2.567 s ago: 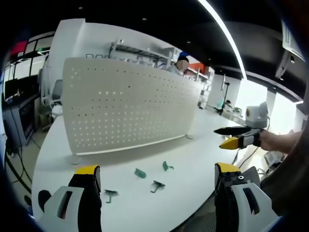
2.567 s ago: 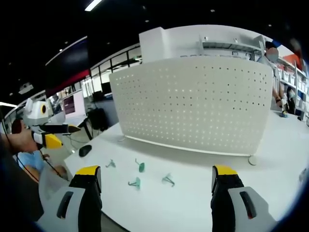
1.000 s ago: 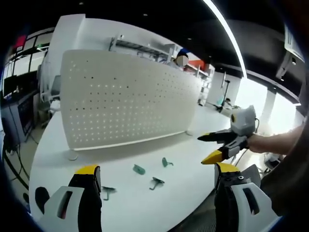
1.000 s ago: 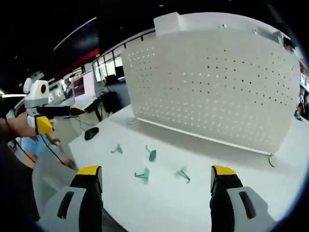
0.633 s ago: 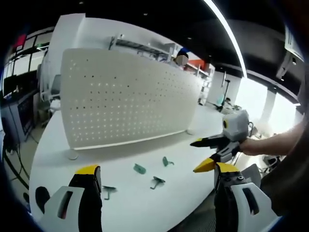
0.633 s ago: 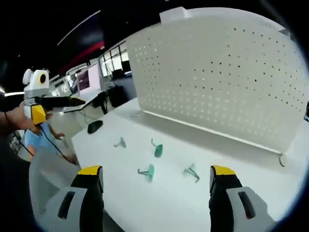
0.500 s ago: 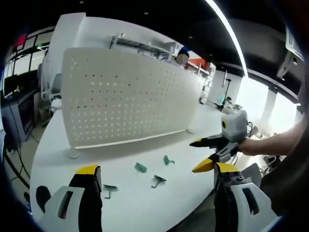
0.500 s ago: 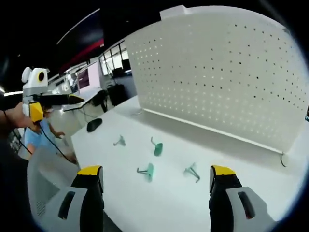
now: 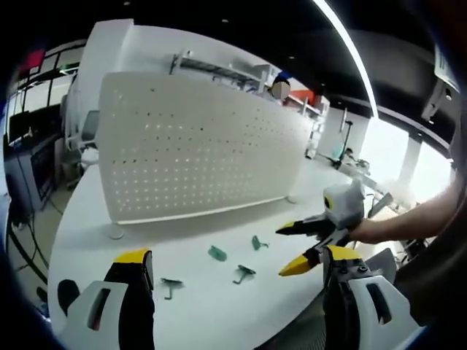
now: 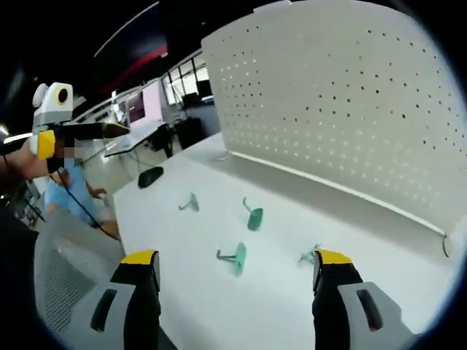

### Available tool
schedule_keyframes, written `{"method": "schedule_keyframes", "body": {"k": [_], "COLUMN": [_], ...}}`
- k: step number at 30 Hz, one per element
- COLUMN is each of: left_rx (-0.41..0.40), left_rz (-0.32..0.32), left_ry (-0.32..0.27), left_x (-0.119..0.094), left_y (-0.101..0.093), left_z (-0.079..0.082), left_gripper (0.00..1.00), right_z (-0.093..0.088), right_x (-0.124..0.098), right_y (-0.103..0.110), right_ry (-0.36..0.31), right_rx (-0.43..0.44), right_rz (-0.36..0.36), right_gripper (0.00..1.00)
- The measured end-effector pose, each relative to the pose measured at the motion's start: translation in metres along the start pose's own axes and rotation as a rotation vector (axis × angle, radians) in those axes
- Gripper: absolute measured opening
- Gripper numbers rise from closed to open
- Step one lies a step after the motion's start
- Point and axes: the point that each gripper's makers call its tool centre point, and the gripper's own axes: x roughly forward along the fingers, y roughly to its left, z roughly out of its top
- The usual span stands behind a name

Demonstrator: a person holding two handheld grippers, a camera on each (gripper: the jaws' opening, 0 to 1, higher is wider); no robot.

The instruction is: Insert the hook assembly into the mounting plate slot until the hook locks in place.

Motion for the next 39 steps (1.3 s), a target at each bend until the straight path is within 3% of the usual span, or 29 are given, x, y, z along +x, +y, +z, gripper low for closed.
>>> {"method": "schedule_keyframes", "body": {"k": [8, 22, 32, 39], "left_rx": [-0.014, -0.041, -0.048, -0.048], "left_rz": [-0.004, 0.034, 0.039, 0.038], "left_ry": [0.016, 0.000, 0.007, 0.007], "left_x": [0.001, -0.004, -0.004, -0.003], "left_y": [0.000, 0.013, 0.012, 0.011], "left_z": [-0.007, -0.004, -0.007, -0.007], "left_gripper": [0.99, 0.99, 0.98, 0.98], "right_z": [-0.007, -0.018, -0.028, -0.035], "right_x": [0.024, 0.051, 0.063, 0.066], "right_y": [0.009, 0.019, 0.027, 0.030], "right_ry": [0.047, 0.108, 0.153, 0.186], "right_rx": [-0.034, -0.049, -0.044, -0.046], "right_rz": [0.053, 0.118, 0.150, 0.165], "right_gripper": [0.85, 0.83, 0.79, 0.72]}}
